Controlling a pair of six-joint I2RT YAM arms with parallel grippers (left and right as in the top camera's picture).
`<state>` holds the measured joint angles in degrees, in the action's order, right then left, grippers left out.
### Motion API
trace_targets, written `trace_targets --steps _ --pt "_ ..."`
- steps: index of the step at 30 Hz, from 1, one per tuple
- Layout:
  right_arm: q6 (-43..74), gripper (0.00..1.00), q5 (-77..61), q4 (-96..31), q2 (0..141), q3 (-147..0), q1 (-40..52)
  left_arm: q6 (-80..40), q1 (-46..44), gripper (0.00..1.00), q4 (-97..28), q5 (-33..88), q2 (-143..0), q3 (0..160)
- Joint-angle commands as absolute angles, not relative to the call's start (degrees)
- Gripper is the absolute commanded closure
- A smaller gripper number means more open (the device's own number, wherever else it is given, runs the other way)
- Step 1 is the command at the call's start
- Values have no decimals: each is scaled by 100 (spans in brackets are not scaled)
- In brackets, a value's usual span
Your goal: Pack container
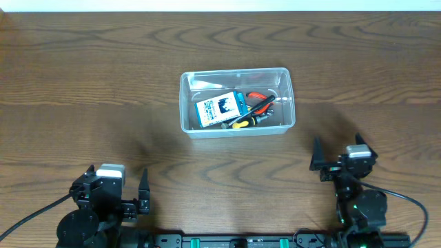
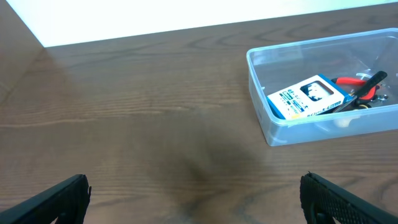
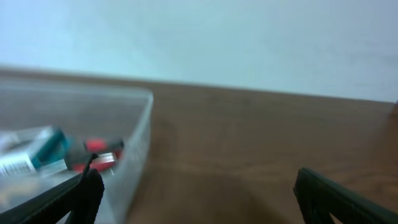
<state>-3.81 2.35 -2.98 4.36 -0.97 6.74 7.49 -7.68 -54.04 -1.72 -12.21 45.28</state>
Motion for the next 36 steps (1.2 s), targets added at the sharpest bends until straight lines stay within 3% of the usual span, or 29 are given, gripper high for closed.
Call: trace_targets --steps 1,36 --pt "-932 1 180 -436 336 -32 731 718 -790 2 -5419 -156 -1199 4525" --pt "-563 1 104 -419 40 -32 683 718 -790 2 -5419 -156 -1199 4525"
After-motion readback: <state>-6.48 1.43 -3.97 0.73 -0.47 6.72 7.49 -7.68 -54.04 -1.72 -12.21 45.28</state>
